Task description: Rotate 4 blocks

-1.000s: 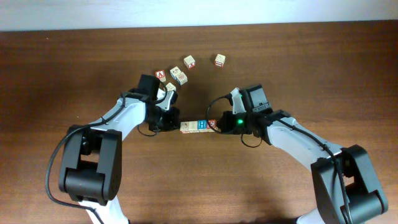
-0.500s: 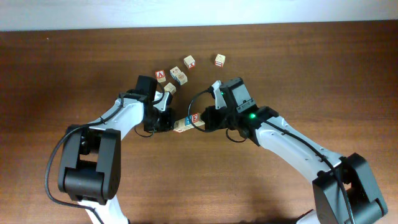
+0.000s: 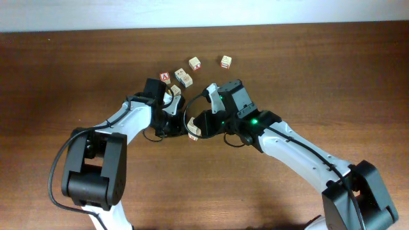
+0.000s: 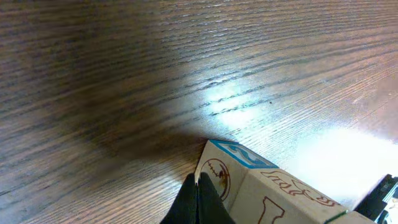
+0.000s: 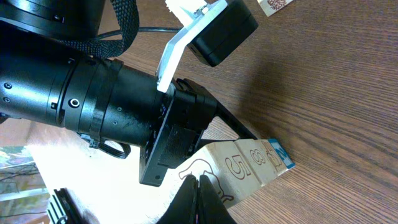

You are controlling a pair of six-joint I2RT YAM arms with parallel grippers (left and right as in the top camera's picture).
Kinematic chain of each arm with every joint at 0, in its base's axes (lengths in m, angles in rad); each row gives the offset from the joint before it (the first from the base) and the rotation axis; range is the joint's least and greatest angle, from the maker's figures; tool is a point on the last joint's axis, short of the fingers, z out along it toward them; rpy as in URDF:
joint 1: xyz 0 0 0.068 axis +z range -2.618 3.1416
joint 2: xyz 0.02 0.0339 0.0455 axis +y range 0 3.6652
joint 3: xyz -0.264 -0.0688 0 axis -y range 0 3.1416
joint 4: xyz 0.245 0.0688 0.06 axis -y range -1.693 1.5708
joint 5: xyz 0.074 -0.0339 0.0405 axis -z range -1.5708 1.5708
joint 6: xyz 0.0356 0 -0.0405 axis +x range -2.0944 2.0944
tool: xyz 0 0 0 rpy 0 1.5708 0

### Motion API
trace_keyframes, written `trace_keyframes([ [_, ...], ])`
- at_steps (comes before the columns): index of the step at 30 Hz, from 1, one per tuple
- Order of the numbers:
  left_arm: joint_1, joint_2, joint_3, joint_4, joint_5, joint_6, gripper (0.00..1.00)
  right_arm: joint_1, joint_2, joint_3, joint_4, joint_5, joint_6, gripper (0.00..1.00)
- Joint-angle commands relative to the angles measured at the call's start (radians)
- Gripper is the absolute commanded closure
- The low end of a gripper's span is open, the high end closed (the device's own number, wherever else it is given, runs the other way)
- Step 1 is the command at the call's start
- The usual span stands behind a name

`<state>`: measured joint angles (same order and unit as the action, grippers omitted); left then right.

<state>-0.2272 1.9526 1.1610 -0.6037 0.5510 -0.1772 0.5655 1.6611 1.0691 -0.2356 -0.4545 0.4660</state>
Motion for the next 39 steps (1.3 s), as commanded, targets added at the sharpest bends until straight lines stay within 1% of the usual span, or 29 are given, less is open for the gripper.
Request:
trace_keyframes([
  [1,-0.011,-0.004,0.001,0.000,0.056,-0.002,1.00,0.013,0.029,-0.023,-0.027,0.035,0.005,0.96],
  [4,-0.011,-0.004,0.001,0.002,0.022,-0.002,1.00,0.010,0.029,-0.023,-0.021,0.069,0.014,0.96],
  [7,-0.010,-0.004,0.001,0.013,-0.078,-0.002,1.00,0.010,0.029,-0.023,-0.008,0.109,0.023,0.96],
  [10,-0.010,-0.004,0.001,0.040,-0.104,-0.002,1.00,0.010,0.029,-0.023,0.011,0.127,0.025,0.96],
  [16,-0.010,-0.004,0.001,0.042,-0.104,-0.002,1.00,0.013,0.029,-0.023,0.024,0.082,0.021,0.96],
  [20,-0.010,-0.004,0.001,0.041,-0.107,-0.002,1.00,0.047,0.029,-0.023,0.023,0.083,0.021,0.96],
  [24,-0.010,-0.004,0.001,0.038,-0.108,-0.002,1.00,0.050,0.029,-0.023,0.023,0.086,0.022,0.96],
  [33,-0.010,-0.004,0.001,0.037,-0.113,-0.003,1.00,0.048,0.029,-0.023,0.000,0.199,0.040,0.96],
  [34,-0.010,-0.004,0.001,0.035,-0.143,-0.043,1.00,0.048,0.029,-0.023,0.000,0.200,0.040,0.96],
  [35,-0.010,-0.004,0.001,0.034,-0.196,-0.114,1.00,0.048,0.029,-0.023,0.000,0.201,0.040,0.96],
  [37,0.002,-0.004,0.001,0.034,-0.241,-0.195,1.00,0.048,0.029,-0.023,-0.005,0.201,0.040,0.96],
  [39,0.024,-0.004,0.001,0.035,-0.254,-0.231,1.00,0.049,0.028,-0.021,-0.006,0.196,0.040,0.96],
])
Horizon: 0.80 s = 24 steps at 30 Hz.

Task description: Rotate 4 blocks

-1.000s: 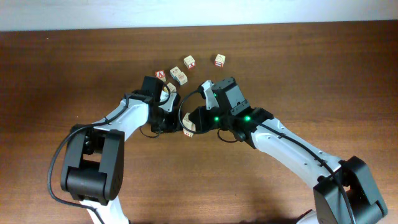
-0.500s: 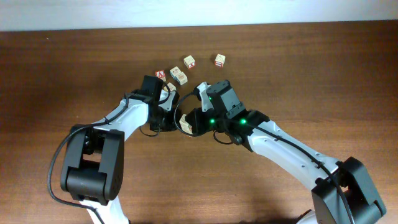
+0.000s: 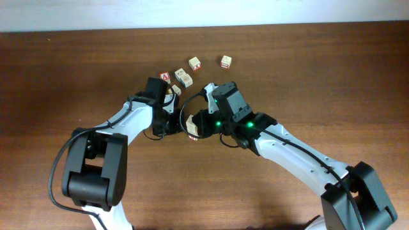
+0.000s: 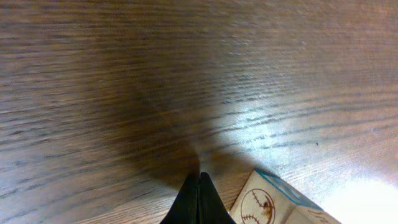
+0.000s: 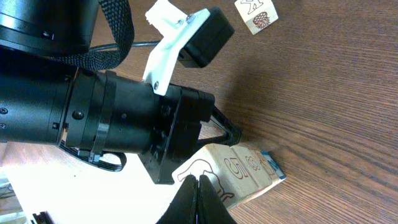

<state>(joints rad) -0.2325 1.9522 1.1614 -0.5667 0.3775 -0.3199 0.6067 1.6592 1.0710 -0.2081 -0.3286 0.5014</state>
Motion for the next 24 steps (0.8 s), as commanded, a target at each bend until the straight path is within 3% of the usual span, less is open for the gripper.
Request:
trace_keyframes([
  [1,0.038,-0.004,0.000,-0.002,-0.080,-0.088,1.00,0.008,0.030,-0.018,-0.034,0.068,0.005,0.96],
  [24,0.044,-0.004,0.000,-0.003,-0.080,-0.087,1.00,0.010,-0.045,0.028,-0.047,0.037,-0.034,0.96],
])
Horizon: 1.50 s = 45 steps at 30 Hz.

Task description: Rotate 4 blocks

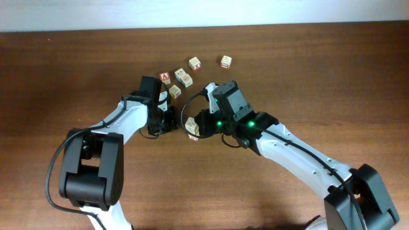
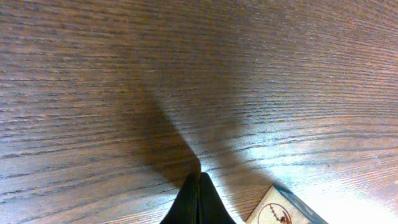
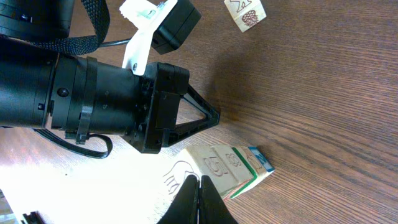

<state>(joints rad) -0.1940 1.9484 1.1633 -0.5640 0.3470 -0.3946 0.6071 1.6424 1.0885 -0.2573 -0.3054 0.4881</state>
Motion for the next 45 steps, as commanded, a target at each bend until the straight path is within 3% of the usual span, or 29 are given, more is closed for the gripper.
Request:
trace_keyframes([
  [1,0.005,0.000,-0.002,-0.006,-0.049,-0.013,1.00,0.009,-0.028,0.011,0.004,0.008,-0.021,0.96],
  [11,0.025,-0.019,0.005,-0.010,-0.060,-0.011,1.00,-0.003,-0.116,0.058,-0.046,0.011,-0.076,0.96],
  [16,0.118,-0.270,0.023,-0.058,-0.060,0.133,1.00,-0.078,-0.330,0.058,-0.180,0.031,-0.095,0.96],
  [18,0.146,-0.393,0.023,-0.058,-0.067,0.166,0.89,-0.109,-0.393,0.058,-0.226,0.029,-0.107,0.87],
  [19,0.156,-0.444,0.022,-0.057,-0.083,0.165,0.83,-0.132,-0.431,0.058,-0.259,0.029,-0.107,0.75],
  [21,0.177,-0.542,0.022,-0.058,-0.121,0.165,0.60,-0.195,-0.521,0.058,-0.328,0.030,-0.108,0.51],
  [22,0.180,-0.579,0.022,-0.058,-0.143,0.165,0.26,-0.228,-0.563,0.058,-0.354,0.030,-0.108,0.37],
  [23,0.180,-0.595,0.022,-0.058,-0.146,0.165,0.01,-0.257,-0.602,0.058,-0.378,0.030,-0.108,0.23],
  [25,0.180,-0.619,0.022,-0.058,-0.146,0.165,0.01,-0.336,-0.708,0.058,-0.451,0.030,-0.108,0.01],
  [32,0.180,-0.619,0.022,-0.058,-0.146,0.165,0.01,-0.431,-0.998,0.058,-0.585,0.029,-0.107,0.01],
  [45,0.180,-0.619,0.022,-0.058,-0.146,0.165,0.01,-0.432,-1.005,0.040,-0.682,0.081,-0.130,0.01],
])
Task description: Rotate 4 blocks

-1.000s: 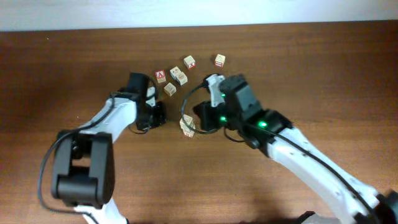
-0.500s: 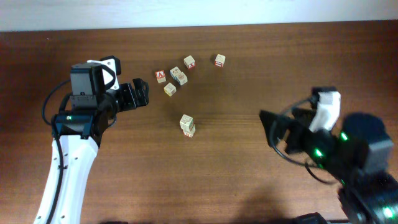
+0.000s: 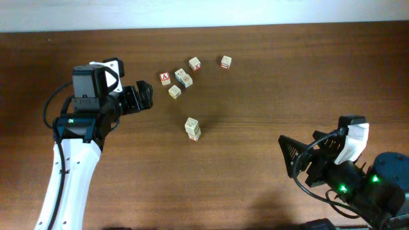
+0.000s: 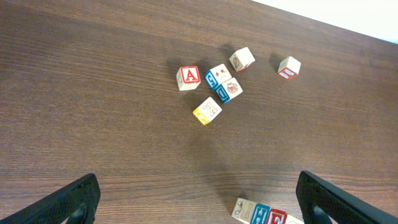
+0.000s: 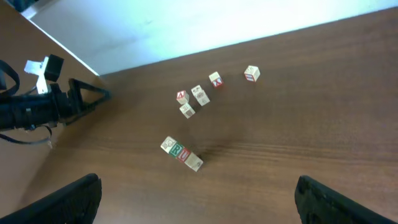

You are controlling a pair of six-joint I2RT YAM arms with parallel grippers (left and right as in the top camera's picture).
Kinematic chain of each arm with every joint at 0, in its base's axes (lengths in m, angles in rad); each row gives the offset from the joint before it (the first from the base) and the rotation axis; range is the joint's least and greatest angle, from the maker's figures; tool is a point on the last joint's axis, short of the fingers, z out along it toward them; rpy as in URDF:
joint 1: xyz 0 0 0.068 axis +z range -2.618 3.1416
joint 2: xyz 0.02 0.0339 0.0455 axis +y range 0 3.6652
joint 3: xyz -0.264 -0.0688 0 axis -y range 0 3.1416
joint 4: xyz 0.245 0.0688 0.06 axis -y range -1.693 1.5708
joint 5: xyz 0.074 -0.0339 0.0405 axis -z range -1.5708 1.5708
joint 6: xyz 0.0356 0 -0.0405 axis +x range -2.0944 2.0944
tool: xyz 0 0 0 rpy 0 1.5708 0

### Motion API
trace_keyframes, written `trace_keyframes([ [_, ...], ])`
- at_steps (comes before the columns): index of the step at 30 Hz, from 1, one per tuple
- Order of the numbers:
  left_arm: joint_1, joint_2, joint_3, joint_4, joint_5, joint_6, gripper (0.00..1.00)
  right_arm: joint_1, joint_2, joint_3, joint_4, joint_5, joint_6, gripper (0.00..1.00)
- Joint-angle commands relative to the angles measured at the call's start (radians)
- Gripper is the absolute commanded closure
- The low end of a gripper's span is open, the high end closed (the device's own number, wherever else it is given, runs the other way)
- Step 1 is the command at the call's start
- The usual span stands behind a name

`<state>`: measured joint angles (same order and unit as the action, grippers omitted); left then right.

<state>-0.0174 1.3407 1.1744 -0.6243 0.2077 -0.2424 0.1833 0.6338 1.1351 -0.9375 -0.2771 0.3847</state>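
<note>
A short row of joined letter blocks lies alone at the table's middle; it also shows as the row and the row. Both arms are far from it. My left gripper hovers at the left, open, with its fingers spread wide and nothing between them. My right gripper is at the front right, open, its fingers also wide apart and empty.
Several loose blocks lie behind the row: a red A block, a blue pair, a yellow block, and two more. The left arm shows in the right wrist view.
Both grippers were shut with their tips at the table beside the block row. Now both are open, raised and far away: left arm to the left, right arm to the front right.
First both shut grippers touched the block row from opposite sides. Then the left tip stood just beside the row's end, and later a little further left of it, while the right tip stayed on the row. Now the row lies alone and both grippers are open.
</note>
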Motion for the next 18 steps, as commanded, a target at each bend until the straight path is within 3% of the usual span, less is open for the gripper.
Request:
trace_keyframes([
  [1,0.004,-0.011,0.011,0.002,-0.007,0.013,0.01,-0.009,0.003,-0.040,-0.001,0.156,-0.077,0.01],
  [4,0.004,-0.011,0.011,0.002,-0.007,0.013,0.01,-0.064,-0.021,-0.113,0.049,0.194,-0.225,0.01],
  [7,0.004,-0.011,0.011,0.002,-0.007,0.013,0.01,-0.119,-0.093,-0.243,0.229,0.177,-0.394,0.01],
  [14,0.004,-0.011,0.011,0.002,-0.007,0.013,0.01,-0.179,-0.356,-0.701,0.636,0.177,-0.415,0.01],
  [18,0.004,-0.011,0.011,0.002,-0.007,0.013,0.01,-0.179,-0.526,-0.944,0.779,0.177,-0.453,0.01],
])
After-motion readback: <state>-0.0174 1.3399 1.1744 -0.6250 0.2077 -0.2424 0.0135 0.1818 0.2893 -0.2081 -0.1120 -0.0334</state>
